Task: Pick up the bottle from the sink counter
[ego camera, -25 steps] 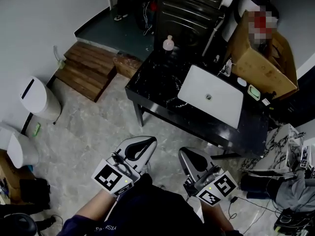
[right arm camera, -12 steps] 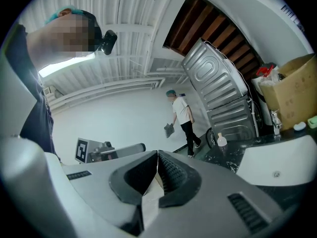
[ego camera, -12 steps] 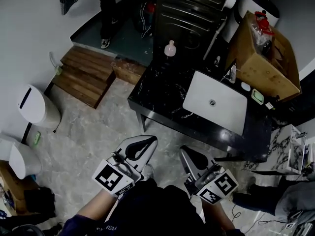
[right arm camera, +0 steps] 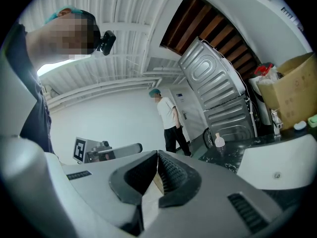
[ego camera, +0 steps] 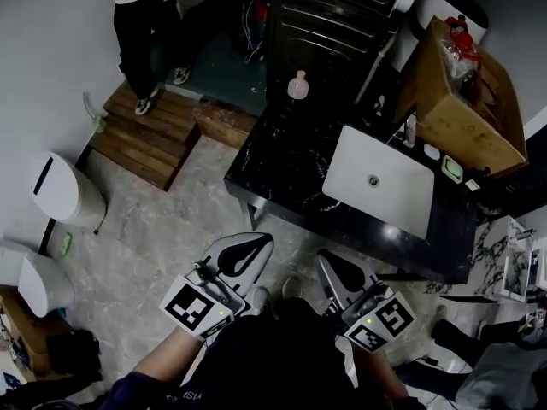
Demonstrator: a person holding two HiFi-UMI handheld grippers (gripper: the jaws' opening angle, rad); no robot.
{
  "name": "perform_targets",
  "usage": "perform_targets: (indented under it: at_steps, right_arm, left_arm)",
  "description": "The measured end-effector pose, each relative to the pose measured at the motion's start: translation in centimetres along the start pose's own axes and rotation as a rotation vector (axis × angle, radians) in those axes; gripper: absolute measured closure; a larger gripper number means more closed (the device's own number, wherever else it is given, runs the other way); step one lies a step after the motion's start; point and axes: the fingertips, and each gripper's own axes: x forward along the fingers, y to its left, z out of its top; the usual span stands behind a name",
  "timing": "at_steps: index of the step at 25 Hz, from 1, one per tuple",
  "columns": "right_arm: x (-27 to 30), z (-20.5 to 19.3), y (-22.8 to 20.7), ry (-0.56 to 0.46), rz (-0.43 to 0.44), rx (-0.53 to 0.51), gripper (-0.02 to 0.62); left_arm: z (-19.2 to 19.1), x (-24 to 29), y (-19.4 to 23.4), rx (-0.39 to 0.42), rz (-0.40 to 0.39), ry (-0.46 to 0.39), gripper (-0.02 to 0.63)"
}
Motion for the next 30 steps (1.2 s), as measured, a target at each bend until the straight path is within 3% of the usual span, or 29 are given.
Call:
perform_targets:
  at_steps: [17,30]
  right_arm:
    - [4.4,1.5,-5.5,0.006,0.027,-0.007,0.569]
    - [8.1,3.3,-12.8,0.023,0.054,0.009,0.569]
  left_arm:
    - [-0.2,4.6,5.3,-0.005,0.047,0.016,0.599]
    - [-0.6,11.6,9.9,-0.021,0.086,0.042,0.6]
